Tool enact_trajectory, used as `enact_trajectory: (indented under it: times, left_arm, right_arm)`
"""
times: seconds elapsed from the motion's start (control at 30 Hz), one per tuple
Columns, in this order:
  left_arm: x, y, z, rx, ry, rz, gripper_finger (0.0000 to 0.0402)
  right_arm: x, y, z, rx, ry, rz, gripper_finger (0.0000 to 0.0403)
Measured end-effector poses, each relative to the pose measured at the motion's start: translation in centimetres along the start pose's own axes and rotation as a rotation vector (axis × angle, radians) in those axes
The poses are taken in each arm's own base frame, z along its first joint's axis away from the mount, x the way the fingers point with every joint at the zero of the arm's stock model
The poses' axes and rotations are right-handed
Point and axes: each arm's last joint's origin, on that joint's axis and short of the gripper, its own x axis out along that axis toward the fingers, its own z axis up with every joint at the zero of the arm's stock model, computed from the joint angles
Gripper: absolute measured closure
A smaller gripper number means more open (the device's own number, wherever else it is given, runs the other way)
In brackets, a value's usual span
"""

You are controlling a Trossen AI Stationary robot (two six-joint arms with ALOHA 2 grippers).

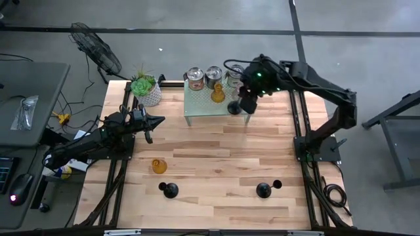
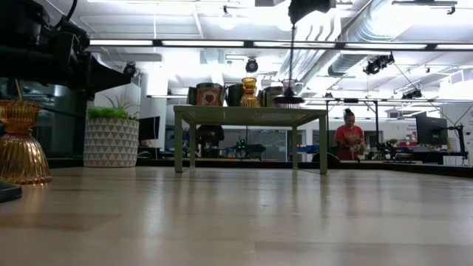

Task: Pick & Place candle stick holders
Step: Put the top black candle holder on the shelf

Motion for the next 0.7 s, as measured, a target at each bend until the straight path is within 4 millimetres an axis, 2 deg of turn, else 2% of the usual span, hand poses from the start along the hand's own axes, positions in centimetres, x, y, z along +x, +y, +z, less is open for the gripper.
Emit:
enact_trajectory:
  times: [0.27, 0.4, 0.7]
  left_arm:
    - [0.0, 0.0, 0.0, 0.000, 0.000, 0.000, 0.0402]
    - [0.0, 0.0, 0.0, 0.000, 0.000, 0.000, 0.0402]
    - [0.0, 0.0, 0.0, 0.000, 0.000, 0.000, 0.0402]
  right_arm:
    - [2.1, -0.9, 2.5, 0.034, -0.019, -0.022, 0.0268]
    - [2.9, -1.3, 2.6, 0.050, -0.001, -0.009, 0.0273]
    - [2.9, -1.7, 2.7, 0.079, -0.003, 0.011, 0.0266]
